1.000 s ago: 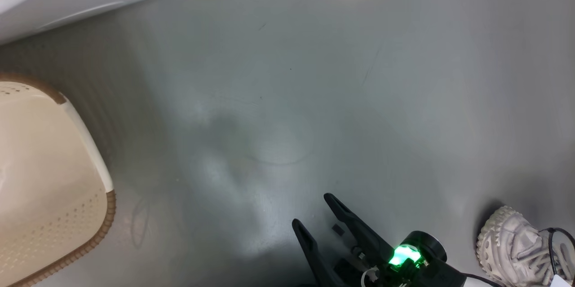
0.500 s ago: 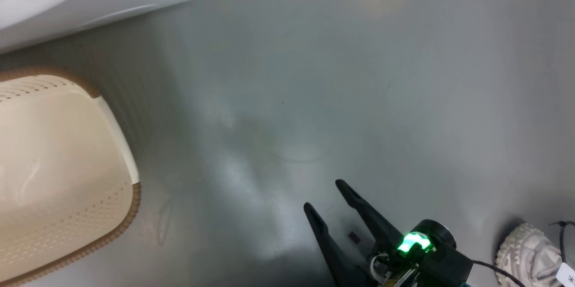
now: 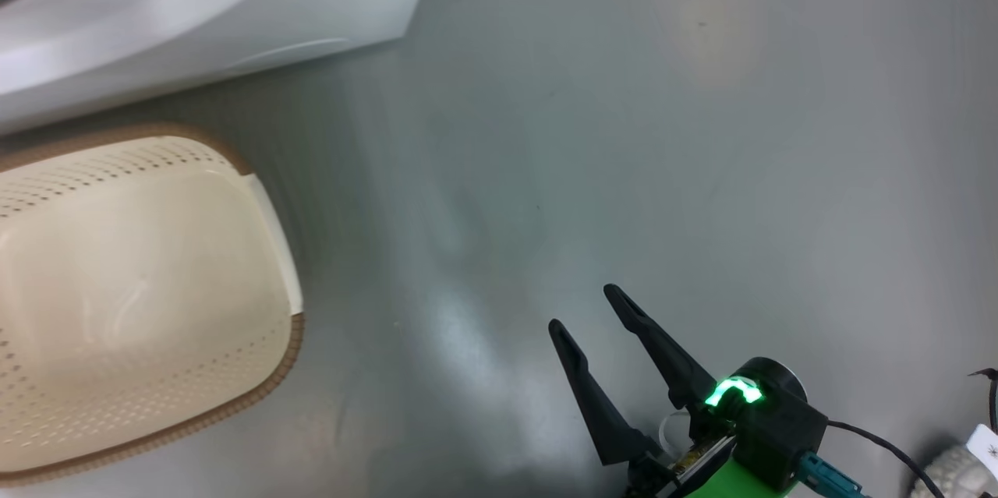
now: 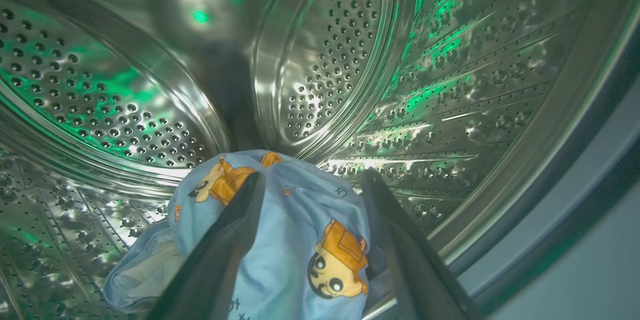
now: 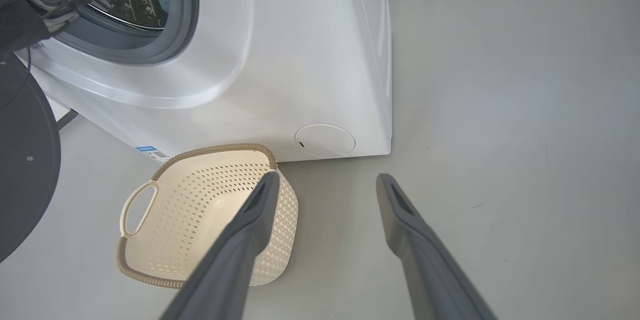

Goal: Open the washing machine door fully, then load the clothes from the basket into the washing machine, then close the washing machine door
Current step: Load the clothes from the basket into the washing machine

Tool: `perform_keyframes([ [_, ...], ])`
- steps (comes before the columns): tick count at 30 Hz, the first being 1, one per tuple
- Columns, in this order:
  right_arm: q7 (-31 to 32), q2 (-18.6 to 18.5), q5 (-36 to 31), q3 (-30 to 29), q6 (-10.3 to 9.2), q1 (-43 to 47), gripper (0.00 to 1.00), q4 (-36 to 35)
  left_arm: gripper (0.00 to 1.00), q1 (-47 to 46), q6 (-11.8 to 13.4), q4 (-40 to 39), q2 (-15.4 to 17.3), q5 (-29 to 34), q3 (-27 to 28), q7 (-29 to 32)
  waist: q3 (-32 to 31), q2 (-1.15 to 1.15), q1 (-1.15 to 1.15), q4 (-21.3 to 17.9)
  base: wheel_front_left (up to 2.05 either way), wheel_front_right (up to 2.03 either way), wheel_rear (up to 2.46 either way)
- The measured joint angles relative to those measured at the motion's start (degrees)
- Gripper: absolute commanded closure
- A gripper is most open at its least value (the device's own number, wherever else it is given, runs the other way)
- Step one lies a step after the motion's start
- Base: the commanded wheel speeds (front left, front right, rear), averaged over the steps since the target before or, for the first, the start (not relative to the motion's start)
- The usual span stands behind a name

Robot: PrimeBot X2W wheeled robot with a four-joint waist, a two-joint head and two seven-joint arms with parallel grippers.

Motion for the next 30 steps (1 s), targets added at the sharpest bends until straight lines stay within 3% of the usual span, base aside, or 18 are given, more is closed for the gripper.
perform_keyframes([
  [22, 0.0, -0.5, 1.5, -5.5, 0.00, -2.9, 0.00, 8.2, 0.00, 15.2, 0.3, -7.9, -10.7, -0.9, -0.5, -2.1, -12.1, 0.00, 0.00, 7.5, 0.00, 0.00, 0.00],
  [30, 0.0, -0.5, 1.5, -6.9, 0.00, -2.9, 0.00, 10.8, 0.00, 23.7, 1.5, -12.9, -14.7, 2.7, 5.6, -2.1, -18.6, 0.00, 0.00, 9.9, 0.00, 0.00, 0.00],
])
